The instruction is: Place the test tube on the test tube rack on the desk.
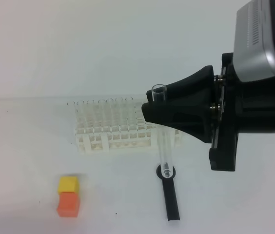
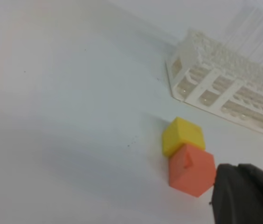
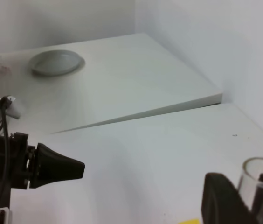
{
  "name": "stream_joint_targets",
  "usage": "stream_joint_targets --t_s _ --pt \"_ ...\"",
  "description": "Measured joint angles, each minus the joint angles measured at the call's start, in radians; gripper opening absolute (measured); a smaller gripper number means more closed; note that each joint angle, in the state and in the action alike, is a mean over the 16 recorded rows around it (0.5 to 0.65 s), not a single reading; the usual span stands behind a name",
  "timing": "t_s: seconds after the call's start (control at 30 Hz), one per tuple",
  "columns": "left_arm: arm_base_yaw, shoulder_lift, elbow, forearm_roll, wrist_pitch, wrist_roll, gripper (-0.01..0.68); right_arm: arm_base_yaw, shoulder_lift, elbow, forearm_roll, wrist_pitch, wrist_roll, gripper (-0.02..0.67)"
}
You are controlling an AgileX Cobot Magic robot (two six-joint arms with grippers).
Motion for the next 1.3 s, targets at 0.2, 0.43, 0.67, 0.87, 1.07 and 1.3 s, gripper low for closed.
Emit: stream_joint_targets --t_s 0.2,0.43,0.67,0.87,1.07,1.3 --pt "-0.007 0.000 0.000 0.056 0.000 0.038 -0.001 0.000 0.000 0.000 0.000 0.000 0.015 0.125" --pt "-0.018 0.000 0.000 0.113 0.000 0.073 -0.001 0.000 0.000 0.000 0.000 -0.001 0.017 0.125" --pt "-0.025 0.000 0.000 0.129 0.000 0.083 -0.001 0.000 0.000 0.000 0.000 -0.016 0.018 0.125" --pt "-0.025 0.000 0.000 0.129 0.000 0.084 -0.001 0.000 0.001 0.000 0.000 -0.065 0.018 0.125" --pt "-0.025 0.000 0.000 0.129 0.000 0.084 -0.001 0.000 0.014 0.000 0.003 -0.196 0.018 0.125" --pt "-0.025 0.000 0.000 0.129 0.000 0.084 -0.001 0.000 0.042 0.000 0.012 -0.404 0.018 0.125"
